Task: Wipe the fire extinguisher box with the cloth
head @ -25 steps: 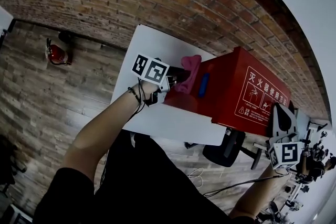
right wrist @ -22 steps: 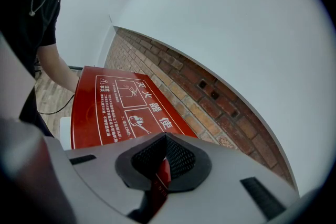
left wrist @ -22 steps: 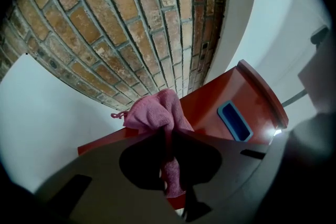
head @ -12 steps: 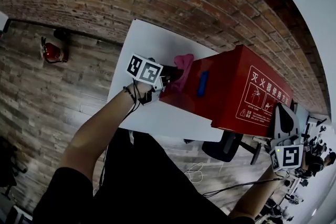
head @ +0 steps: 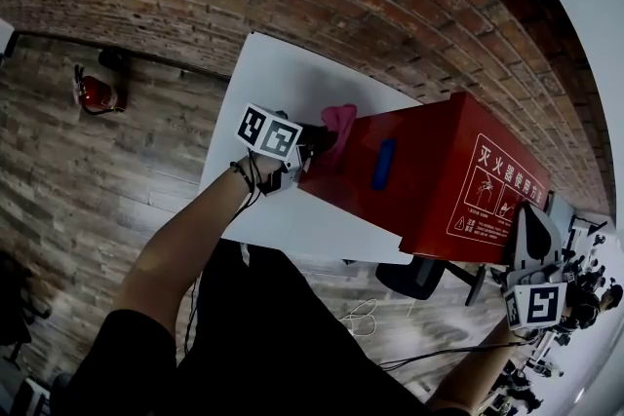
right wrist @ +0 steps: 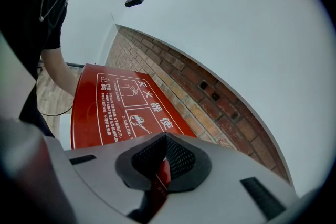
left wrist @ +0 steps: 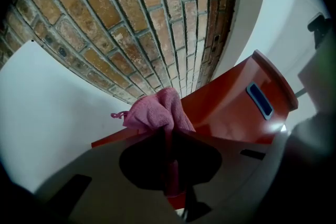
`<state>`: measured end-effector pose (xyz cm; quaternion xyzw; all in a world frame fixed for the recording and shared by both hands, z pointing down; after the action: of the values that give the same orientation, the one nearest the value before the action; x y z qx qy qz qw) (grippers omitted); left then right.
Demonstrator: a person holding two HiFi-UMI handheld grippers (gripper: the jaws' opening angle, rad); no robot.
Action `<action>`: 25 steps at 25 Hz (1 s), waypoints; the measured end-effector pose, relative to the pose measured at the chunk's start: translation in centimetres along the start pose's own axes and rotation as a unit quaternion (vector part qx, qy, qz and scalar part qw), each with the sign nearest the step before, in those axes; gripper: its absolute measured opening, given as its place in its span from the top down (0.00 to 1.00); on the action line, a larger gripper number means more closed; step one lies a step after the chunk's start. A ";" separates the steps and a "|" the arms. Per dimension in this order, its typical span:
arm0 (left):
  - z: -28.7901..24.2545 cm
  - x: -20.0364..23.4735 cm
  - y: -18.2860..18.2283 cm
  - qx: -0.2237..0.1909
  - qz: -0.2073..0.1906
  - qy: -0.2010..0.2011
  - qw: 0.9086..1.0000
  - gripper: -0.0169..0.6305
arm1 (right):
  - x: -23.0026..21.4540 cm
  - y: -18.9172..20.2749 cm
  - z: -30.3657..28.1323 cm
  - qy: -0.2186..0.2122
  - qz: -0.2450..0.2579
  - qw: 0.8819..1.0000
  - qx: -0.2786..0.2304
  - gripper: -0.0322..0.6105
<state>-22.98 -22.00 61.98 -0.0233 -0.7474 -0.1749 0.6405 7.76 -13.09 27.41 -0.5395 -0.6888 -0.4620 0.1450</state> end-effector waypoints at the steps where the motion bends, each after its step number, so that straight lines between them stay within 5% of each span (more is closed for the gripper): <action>1: 0.0 0.4 0.1 0.001 0.001 -0.002 1.000 0.89 | 0.0 0.0 0.0 0.000 0.000 1.000 -0.001 0.93; 16: -1.1 5.5 0.9 0.002 0.006 -0.003 1.000 0.89 | 0.2 -0.5 -0.3 -0.001 -0.005 1.000 -0.026 0.93; 25: -1.4 8.2 1.4 0.008 0.000 -0.013 1.000 0.89 | 0.1 -0.2 0.0 0.005 0.008 1.000 0.005 0.93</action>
<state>-22.79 -22.64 70.40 -0.0203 -0.7570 -0.1682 0.6310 7.53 -13.07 27.39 -0.5422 -0.6859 -0.4598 0.1552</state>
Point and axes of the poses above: the fingertips, and each gripper's own axes: z backward along the fingers, x to its left, y out of its underside, the point moved 8 cm from there along z, backward along the fingers, and after that the axes turned 12 degrees about z, right-handed, at the moved point
